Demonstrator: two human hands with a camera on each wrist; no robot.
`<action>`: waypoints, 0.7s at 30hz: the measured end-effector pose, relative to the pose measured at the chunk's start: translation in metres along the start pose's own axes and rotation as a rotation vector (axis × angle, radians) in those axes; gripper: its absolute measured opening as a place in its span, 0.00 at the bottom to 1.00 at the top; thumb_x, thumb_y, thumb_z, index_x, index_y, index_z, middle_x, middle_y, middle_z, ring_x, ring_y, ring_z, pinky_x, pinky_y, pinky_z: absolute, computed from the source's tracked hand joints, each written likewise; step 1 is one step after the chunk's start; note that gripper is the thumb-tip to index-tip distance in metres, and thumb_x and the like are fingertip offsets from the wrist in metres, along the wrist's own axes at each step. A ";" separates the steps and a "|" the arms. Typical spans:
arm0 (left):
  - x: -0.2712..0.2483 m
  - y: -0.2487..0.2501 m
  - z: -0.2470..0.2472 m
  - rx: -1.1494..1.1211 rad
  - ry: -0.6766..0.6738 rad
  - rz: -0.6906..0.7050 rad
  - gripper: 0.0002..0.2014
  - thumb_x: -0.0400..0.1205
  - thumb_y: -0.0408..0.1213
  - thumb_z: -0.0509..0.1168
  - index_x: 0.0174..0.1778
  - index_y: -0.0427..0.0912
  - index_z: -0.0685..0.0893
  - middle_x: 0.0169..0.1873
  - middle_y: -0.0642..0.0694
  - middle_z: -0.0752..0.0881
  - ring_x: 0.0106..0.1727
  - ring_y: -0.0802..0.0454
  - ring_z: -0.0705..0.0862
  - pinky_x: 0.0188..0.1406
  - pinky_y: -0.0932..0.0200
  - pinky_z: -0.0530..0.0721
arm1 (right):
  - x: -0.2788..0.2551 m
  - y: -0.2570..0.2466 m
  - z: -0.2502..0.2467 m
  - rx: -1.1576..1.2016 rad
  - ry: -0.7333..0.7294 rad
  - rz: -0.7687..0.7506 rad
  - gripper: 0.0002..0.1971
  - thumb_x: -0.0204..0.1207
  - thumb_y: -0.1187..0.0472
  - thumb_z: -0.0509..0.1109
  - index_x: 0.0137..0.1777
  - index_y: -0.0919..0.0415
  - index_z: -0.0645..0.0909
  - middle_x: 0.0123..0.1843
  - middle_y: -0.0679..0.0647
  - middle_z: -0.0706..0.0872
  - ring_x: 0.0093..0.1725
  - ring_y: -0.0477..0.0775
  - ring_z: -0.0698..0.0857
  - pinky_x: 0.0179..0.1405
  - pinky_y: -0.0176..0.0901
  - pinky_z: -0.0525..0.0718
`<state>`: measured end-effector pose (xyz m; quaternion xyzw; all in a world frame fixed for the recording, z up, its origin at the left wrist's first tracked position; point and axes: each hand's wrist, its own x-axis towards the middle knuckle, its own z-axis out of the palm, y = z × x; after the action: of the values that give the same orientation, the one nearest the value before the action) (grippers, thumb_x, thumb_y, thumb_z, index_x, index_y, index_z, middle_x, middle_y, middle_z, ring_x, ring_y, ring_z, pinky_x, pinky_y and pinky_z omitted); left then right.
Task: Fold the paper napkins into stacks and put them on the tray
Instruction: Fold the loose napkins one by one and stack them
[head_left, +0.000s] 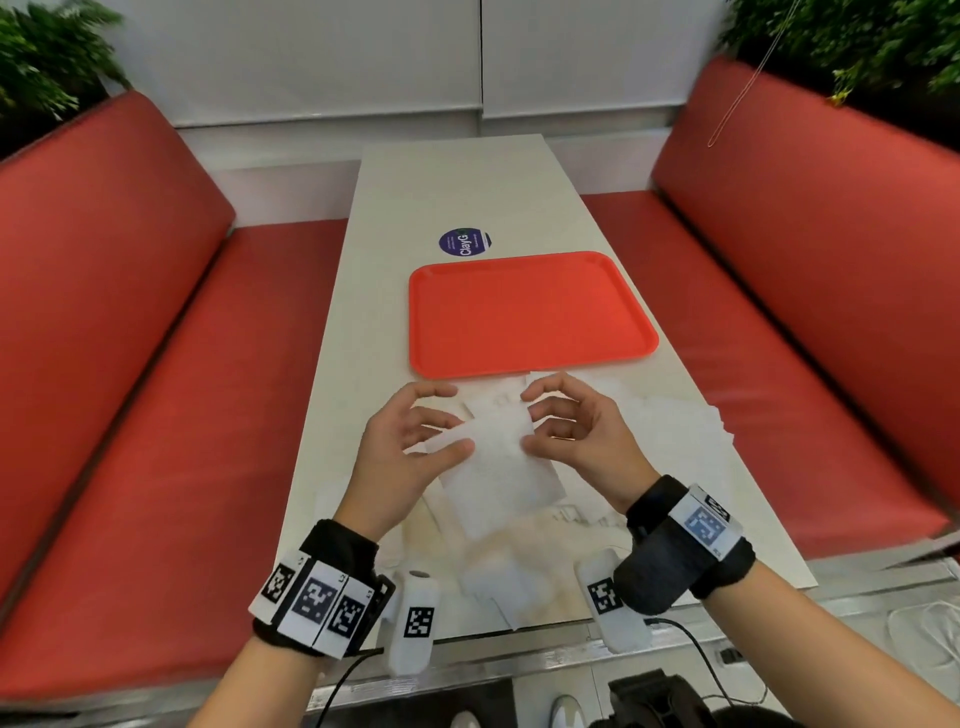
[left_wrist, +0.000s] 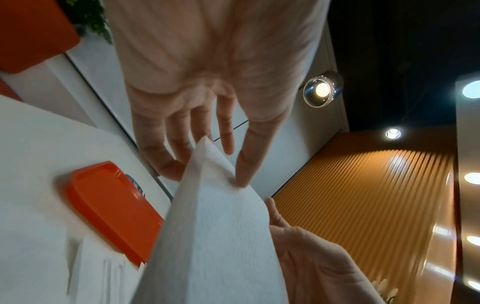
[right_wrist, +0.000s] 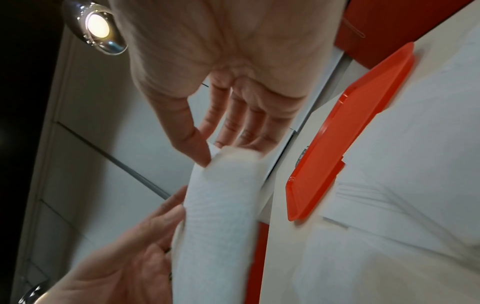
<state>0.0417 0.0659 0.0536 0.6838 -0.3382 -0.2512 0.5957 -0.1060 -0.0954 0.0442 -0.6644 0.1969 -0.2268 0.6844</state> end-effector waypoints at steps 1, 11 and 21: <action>0.000 0.001 -0.003 0.050 -0.006 0.009 0.18 0.71 0.29 0.80 0.54 0.47 0.87 0.40 0.48 0.90 0.43 0.56 0.87 0.44 0.70 0.81 | 0.001 -0.001 0.002 0.008 -0.003 -0.001 0.20 0.69 0.81 0.74 0.58 0.64 0.81 0.42 0.56 0.84 0.31 0.50 0.81 0.40 0.39 0.81; -0.011 -0.010 -0.049 -0.122 0.074 -0.542 0.37 0.79 0.69 0.50 0.62 0.38 0.81 0.40 0.32 0.91 0.35 0.42 0.89 0.38 0.53 0.85 | 0.016 -0.013 0.036 -0.223 -0.006 -0.247 0.12 0.69 0.74 0.75 0.39 0.55 0.90 0.43 0.50 0.92 0.51 0.53 0.88 0.60 0.60 0.81; -0.034 -0.019 -0.063 -0.656 -0.016 -0.628 0.27 0.79 0.44 0.66 0.75 0.43 0.72 0.52 0.31 0.88 0.45 0.37 0.89 0.41 0.49 0.91 | 0.023 -0.010 0.083 -0.242 -0.101 -0.382 0.07 0.67 0.66 0.80 0.41 0.53 0.92 0.57 0.50 0.83 0.54 0.48 0.80 0.55 0.39 0.77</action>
<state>0.0705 0.1336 0.0430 0.5264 -0.0214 -0.5191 0.6731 -0.0407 -0.0407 0.0580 -0.7773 0.0588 -0.2933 0.5534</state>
